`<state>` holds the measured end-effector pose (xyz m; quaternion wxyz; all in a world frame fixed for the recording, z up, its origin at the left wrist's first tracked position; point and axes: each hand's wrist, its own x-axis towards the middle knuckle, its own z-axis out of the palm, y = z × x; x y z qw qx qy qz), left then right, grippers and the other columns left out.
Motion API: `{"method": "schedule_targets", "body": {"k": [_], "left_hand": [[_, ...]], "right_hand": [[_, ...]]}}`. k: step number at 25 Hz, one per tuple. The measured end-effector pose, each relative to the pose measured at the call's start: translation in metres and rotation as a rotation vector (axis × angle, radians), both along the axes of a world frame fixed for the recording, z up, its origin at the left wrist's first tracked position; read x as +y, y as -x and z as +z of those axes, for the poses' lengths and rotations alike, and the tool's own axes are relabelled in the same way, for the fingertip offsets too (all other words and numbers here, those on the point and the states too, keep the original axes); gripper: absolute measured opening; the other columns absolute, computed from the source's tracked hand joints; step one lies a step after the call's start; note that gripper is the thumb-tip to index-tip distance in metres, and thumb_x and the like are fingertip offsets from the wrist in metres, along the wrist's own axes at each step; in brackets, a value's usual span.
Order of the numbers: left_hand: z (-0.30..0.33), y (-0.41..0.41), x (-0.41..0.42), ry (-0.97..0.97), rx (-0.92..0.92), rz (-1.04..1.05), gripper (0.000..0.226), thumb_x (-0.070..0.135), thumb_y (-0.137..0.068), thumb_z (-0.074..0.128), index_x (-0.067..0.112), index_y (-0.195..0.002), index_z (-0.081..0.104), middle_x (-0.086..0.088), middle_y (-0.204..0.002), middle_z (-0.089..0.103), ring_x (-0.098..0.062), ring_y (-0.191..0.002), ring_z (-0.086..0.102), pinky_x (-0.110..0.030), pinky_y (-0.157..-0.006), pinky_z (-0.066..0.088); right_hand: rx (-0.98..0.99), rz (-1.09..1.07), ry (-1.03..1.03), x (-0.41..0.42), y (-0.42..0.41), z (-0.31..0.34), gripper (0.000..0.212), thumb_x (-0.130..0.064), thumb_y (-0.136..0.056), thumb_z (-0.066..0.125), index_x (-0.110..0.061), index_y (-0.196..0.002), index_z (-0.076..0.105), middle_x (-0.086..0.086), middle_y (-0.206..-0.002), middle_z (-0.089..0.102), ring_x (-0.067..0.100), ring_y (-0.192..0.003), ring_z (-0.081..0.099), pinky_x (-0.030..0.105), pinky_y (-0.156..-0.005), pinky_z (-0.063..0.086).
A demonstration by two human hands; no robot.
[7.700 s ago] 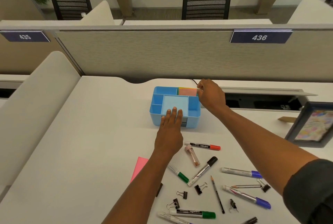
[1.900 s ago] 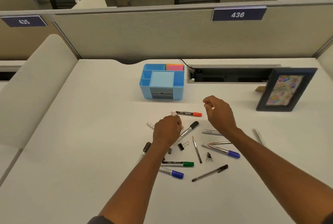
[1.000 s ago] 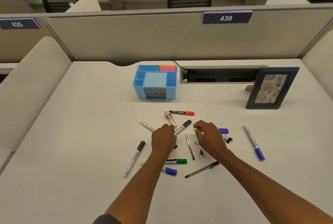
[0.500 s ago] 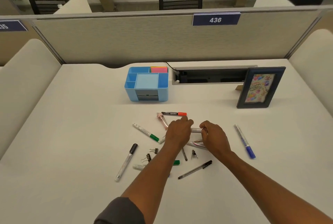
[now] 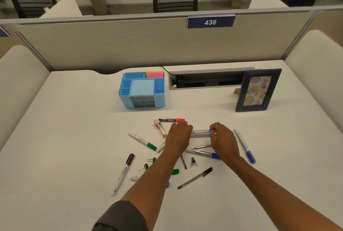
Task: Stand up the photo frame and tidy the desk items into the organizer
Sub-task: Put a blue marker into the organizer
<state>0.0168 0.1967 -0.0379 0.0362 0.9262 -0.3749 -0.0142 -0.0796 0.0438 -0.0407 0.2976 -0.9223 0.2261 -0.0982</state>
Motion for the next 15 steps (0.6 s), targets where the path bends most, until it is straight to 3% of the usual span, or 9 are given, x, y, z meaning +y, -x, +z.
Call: {"method": "schedule_targets", "body": {"k": [3, 7, 11, 13, 15], "left_hand": [[0.005, -0.007, 0.007, 0.142, -0.033, 0.09, 0.011, 0.009, -0.08, 0.067, 0.017, -0.086, 0.062, -0.002, -0.078, 0.057, -0.022, -0.067, 0.051, -0.034, -0.06, 0.037], [0.02, -0.023, 0.02, 0.288, 0.0, 0.188, 0.018, 0.018, -0.087, 0.068, 0.017, -0.104, 0.063, -0.003, -0.093, 0.061, -0.019, -0.078, 0.053, -0.034, -0.071, 0.042], [0.036, -0.037, 0.04, 0.406, 0.042, 0.271, 0.022, 0.018, -0.092, 0.063, 0.017, -0.114, 0.063, -0.002, -0.097, 0.062, -0.016, -0.083, 0.053, -0.027, -0.074, 0.04], [0.043, -0.045, 0.052, 0.462, 0.044, 0.3, 0.021, 0.018, -0.093, 0.061, 0.016, -0.114, 0.063, -0.003, -0.098, 0.062, -0.016, -0.084, 0.054, -0.027, -0.074, 0.041], [0.05, -0.055, 0.062, 0.525, 0.054, 0.33, 0.02, 0.018, -0.095, 0.06, 0.015, -0.114, 0.063, -0.004, -0.099, 0.063, -0.019, -0.087, 0.056, -0.03, -0.076, 0.045]], "right_hand": [[-0.115, -0.093, -0.048, 0.002, -0.015, 0.012, 0.024, -0.019, -0.094, 0.06, -0.014, -0.116, 0.055, -0.002, -0.105, 0.058, 0.011, -0.088, 0.055, 0.023, -0.079, 0.041], [-0.205, -0.132, -0.167, 0.014, -0.055, 0.034, 0.03, -0.021, -0.094, 0.06, -0.014, -0.121, 0.051, 0.004, -0.107, 0.065, 0.015, -0.087, 0.06, 0.026, -0.079, 0.049], [-0.297, -0.178, -0.38, 0.033, -0.099, 0.059, 0.03, -0.022, -0.095, 0.059, -0.014, -0.123, 0.05, 0.011, -0.107, 0.069, 0.019, -0.078, 0.069, 0.018, -0.064, 0.055], [-0.324, -0.152, -0.395, 0.043, -0.119, 0.07, 0.028, -0.022, -0.095, 0.059, -0.013, -0.12, 0.052, 0.009, -0.106, 0.069, 0.015, -0.076, 0.069, 0.01, -0.058, 0.052], [-0.357, -0.087, -0.389, 0.053, -0.139, 0.081, 0.025, -0.019, -0.094, 0.061, -0.012, -0.117, 0.053, 0.009, -0.103, 0.068, 0.016, -0.078, 0.07, 0.012, -0.058, 0.054]]}}
